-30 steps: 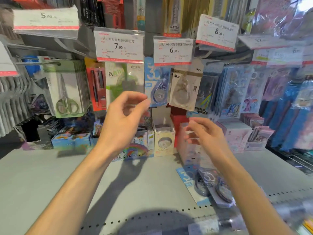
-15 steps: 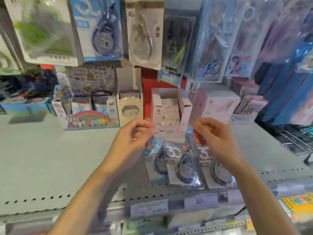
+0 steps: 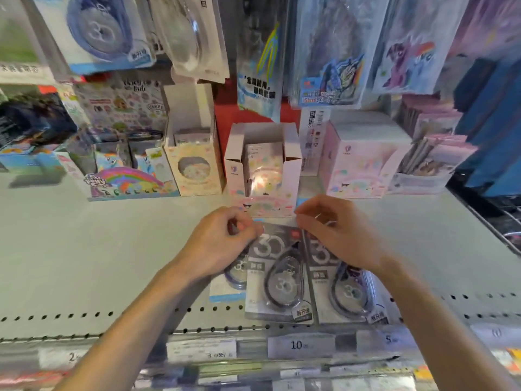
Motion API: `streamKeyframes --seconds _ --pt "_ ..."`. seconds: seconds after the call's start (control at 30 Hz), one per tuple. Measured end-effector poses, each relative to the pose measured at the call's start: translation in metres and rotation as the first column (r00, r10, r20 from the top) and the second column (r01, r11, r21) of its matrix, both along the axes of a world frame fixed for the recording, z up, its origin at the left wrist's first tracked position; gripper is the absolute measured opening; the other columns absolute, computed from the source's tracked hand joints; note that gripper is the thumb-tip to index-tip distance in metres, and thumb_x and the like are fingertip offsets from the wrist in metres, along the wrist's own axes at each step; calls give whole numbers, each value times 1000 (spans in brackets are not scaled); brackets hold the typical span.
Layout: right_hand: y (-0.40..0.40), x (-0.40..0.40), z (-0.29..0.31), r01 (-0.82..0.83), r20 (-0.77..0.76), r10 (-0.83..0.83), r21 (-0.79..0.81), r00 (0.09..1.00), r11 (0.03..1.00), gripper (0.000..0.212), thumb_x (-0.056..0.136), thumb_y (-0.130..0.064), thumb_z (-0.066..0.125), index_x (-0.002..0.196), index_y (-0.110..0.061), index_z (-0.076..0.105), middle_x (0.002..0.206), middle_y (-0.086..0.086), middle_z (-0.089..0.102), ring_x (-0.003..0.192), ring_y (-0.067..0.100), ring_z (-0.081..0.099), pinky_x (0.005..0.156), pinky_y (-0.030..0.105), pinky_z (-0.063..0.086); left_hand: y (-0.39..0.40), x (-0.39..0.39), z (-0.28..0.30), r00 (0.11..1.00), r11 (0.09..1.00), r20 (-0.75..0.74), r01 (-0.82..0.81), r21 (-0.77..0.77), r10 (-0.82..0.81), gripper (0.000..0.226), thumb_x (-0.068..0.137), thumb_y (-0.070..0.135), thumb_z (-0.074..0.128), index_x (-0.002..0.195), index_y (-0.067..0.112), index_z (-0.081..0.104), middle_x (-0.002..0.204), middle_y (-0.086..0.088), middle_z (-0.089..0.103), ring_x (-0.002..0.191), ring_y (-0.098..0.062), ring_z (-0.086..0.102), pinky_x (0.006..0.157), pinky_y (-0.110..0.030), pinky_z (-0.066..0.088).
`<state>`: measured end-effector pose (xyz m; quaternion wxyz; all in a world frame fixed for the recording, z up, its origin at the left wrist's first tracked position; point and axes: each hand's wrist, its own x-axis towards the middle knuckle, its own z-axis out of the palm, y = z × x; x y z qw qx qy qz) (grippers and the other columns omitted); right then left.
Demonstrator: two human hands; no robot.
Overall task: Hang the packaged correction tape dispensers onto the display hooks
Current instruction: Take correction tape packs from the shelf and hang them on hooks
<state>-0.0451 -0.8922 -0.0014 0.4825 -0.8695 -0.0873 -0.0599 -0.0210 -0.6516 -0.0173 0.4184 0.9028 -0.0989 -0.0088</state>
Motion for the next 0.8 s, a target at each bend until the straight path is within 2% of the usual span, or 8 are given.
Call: streamKeyframes --seconds 0.1,0.17,0.3,0.4,0.47,0.57,0.67,0.8 --pt "1 0 4 -2 -16 2 -17 1000 1000 4 95 -27 72 96 -31 72 84 -15 78 74 9 70 68 17 55 0 -1 6 1000 980 -23 -15 -198 11 9 89 33 77 85 27 71 80 10 73 72 -3 66 67 -16 48" --pt "1 0 8 20 -6 -20 -31 1000 999 5 94 -36 72 98 -33 73 86 -17 76 78 3 69 68 12 51 -1 -3 14 998 925 -69 -22 -380 -4 8 94 25 73 91 18 69 70 4 75 58 -1 65 55 -10 46" --pt "5 2 20 17 -25 -15 64 1000 998 9 95 -40 71 102 -34 71 86 -27 73 78 -8 66 67 6 47 -1 -9 35 993 810 -106 -21 -586 -51 6 98 15 67 100 12 63 69 -4 78 56 -9 69 49 -17 51" --pt "9 1 31 -55 -47 68 236 997 970 6 99 -22 69 98 -19 75 86 5 79 76 7 72 69 21 57 -7 -11 47 998 775 -36 21 -632 -57 4 98 15 66 101 13 64 75 -5 80 61 -8 73 52 -15 52" --pt "10 0 38 -39 -42 58 356 997 934 6 97 -12 70 94 -10 74 80 16 78 70 14 71 68 30 60 -11 -11 53 998 770 12 50 -636 -54 6 98 19 66 102 14 66 77 2 80 65 -4 73 54 -12 51" --pt "6 -1 46 48 -29 -39 464 999 885 7 96 -11 72 88 -10 73 72 4 76 60 11 67 62 24 59 -20 -11 54 990 784 22 126 -607 -142 15 94 29 69 107 20 69 91 10 81 82 0 75 66 -12 53" --pt "-3 -3 51 123 -31 -124 501 992 856 9 96 -15 72 89 -10 72 73 2 76 61 12 67 62 22 59 -31 -13 49 961 804 -33 209 -557 -273 41 83 39 75 120 26 65 111 11 79 102 -8 74 88 -28 58" --pt "-24 -10 50 170 -81 -150 427 985 888 8 99 -12 67 93 -11 72 74 2 77 67 14 71 64 25 61 -42 -11 44 951 793 -14 250 -556 -310 40 88 29 78 125 27 63 115 12 78 106 -8 73 91 -33 55"
